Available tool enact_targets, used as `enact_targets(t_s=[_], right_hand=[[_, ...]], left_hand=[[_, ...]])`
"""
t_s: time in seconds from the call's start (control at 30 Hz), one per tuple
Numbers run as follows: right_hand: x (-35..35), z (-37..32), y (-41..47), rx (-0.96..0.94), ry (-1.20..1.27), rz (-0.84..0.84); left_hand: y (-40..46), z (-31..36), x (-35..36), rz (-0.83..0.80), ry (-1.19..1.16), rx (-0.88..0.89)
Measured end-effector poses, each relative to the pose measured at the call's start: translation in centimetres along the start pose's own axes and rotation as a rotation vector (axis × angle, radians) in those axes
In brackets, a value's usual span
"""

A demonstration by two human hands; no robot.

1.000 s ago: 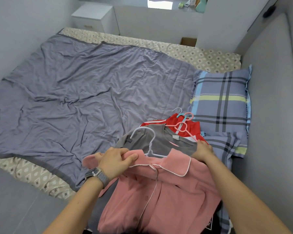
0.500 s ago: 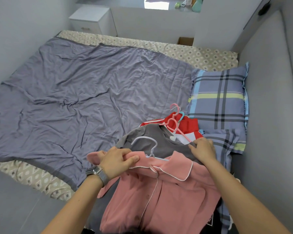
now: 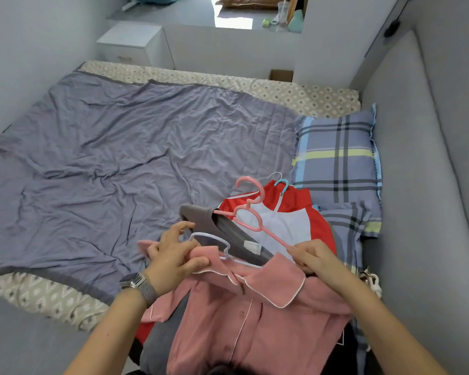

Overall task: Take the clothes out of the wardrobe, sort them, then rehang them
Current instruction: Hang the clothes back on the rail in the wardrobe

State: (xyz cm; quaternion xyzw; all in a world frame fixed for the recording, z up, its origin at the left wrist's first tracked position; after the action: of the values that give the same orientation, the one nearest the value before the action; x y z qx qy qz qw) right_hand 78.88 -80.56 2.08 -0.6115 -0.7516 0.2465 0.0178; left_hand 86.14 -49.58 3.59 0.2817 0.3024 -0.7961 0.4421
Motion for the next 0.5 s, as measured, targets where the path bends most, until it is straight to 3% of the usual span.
enact_targets(t_s=[0.23, 0.5], right_hand=[[4.7, -6.8, -3.9, -0.085, -0.188, -0.044], [14.5, -14.1, -7.6, -0.16, -0.326, -0.148]], left_hand=[[-3.5, -1.4, -5.1, 0.116, -0.104, 0.202], [-14.4, -5.5, -12.7, 0.184, -0.183, 0.272]])
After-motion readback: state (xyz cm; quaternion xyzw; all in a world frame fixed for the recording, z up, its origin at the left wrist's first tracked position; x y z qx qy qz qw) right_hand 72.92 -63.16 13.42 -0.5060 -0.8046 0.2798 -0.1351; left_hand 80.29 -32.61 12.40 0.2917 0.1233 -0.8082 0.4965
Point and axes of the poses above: each hand's wrist, its own y-axis towards the middle knuckle, its own x-axis out of the palm, z = x × y, the point moved 1 cm from there along y, towards the middle knuckle, and after that the axes turned 14 degrees about -y, right-handed, at the moved point
